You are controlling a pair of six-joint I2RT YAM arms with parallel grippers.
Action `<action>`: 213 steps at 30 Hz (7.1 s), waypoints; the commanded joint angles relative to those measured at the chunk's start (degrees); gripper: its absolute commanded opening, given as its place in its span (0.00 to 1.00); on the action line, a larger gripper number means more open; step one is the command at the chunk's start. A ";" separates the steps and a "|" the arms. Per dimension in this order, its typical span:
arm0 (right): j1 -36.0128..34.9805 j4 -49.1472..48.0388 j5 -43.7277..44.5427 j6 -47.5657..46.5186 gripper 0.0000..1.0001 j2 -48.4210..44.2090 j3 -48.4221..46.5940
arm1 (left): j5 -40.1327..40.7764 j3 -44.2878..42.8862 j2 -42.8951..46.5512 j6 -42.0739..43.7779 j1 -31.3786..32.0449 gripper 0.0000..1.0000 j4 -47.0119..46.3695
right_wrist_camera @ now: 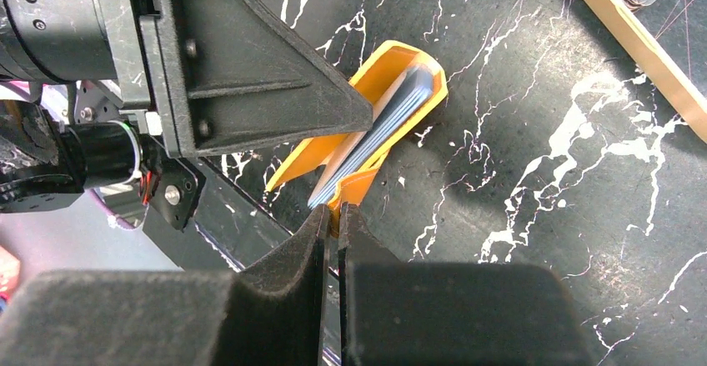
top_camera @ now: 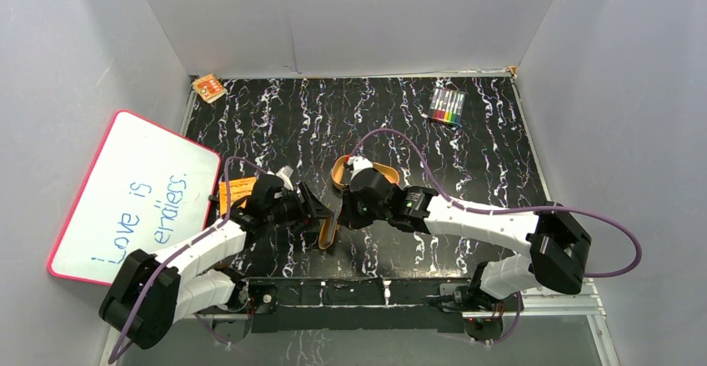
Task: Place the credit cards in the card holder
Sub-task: Open the card holder at the center of the board, then turn over the card slot in the card holder.
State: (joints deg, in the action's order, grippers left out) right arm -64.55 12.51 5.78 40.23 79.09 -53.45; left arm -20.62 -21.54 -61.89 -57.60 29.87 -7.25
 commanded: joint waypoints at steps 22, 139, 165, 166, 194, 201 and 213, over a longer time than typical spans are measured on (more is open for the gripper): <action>0.95 6.10 11.73 13.81 0.00 -7.94 14.13 | 6.68 6.85 5.36 0.52 0.37 0.00 9.07; 5.43 -20.16 -13.55 11.00 0.23 9.99 6.40 | 1.26 -18.21 -5.09 0.58 1.42 0.21 13.57; 4.74 -12.61 -7.64 12.95 0.00 4.83 9.53 | 3.75 -4.13 -3.13 5.18 1.42 0.00 15.86; 4.61 -12.60 -7.58 13.28 0.00 4.24 10.44 | 3.75 -3.60 -3.48 5.22 1.42 0.00 15.02; 8.56 -24.42 -12.04 20.07 0.23 -5.73 23.03 | 3.94 4.63 -14.11 5.08 1.86 0.00 0.07; 8.52 -23.70 -12.55 19.54 0.13 -4.40 21.71 | 3.75 5.18 -14.39 4.94 1.86 0.00 -0.56; 8.65 -13.62 -6.82 17.82 0.34 -1.18 19.30 | 3.82 7.21 -15.72 5.13 1.86 0.00 -2.07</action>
State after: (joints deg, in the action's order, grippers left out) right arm -56.21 -0.89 -1.63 58.72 76.77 -31.83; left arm -21.15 -17.45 -74.85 -54.68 31.46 -18.02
